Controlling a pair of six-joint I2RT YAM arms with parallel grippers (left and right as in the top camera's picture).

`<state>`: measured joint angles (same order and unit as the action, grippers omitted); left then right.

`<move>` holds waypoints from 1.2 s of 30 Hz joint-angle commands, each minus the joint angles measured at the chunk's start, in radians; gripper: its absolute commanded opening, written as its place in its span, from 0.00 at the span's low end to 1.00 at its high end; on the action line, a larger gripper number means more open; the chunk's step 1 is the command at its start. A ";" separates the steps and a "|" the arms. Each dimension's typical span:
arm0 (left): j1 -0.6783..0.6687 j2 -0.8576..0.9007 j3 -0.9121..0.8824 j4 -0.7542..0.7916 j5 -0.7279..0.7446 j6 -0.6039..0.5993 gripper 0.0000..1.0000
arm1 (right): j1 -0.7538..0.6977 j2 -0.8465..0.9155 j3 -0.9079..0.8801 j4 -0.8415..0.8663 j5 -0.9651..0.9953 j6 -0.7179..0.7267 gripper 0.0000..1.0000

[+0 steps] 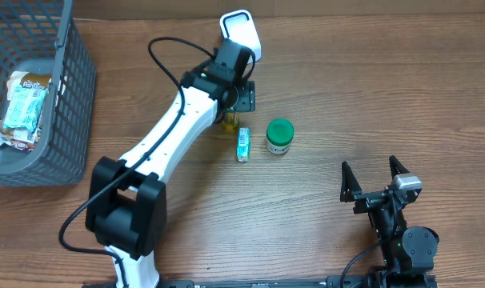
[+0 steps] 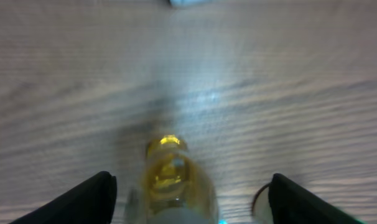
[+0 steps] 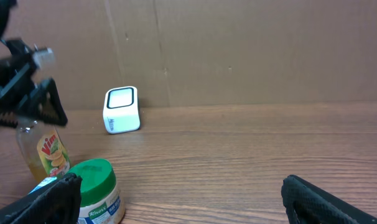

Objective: Scan the item barcode
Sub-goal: 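Set the bottle down beside the tissue pack and withdraw left gripper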

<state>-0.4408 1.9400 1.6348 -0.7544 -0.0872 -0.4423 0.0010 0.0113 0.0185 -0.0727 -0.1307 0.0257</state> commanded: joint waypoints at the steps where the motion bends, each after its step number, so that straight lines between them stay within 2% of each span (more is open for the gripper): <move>1: 0.038 -0.114 0.092 0.003 0.009 0.006 0.84 | 0.005 -0.006 -0.011 0.003 -0.002 -0.001 1.00; 8: 0.145 -0.228 0.117 -0.008 -0.039 0.042 0.95 | 0.005 -0.006 -0.011 0.003 -0.002 -0.001 1.00; 9: 0.163 -0.235 0.117 -0.016 -0.050 0.056 1.00 | 0.005 -0.006 -0.011 0.003 -0.002 -0.001 1.00; 18: 0.299 -0.225 0.116 -0.150 -0.089 0.069 1.00 | 0.005 -0.006 -0.011 0.003 -0.002 -0.001 1.00; 36: 0.304 -0.221 0.115 -0.159 -0.088 0.069 1.00 | 0.005 -0.006 -0.011 0.003 -0.002 -0.001 1.00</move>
<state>-0.1356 1.7077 1.7416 -0.9134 -0.1623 -0.3893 0.0010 0.0109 0.0185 -0.0723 -0.1307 0.0261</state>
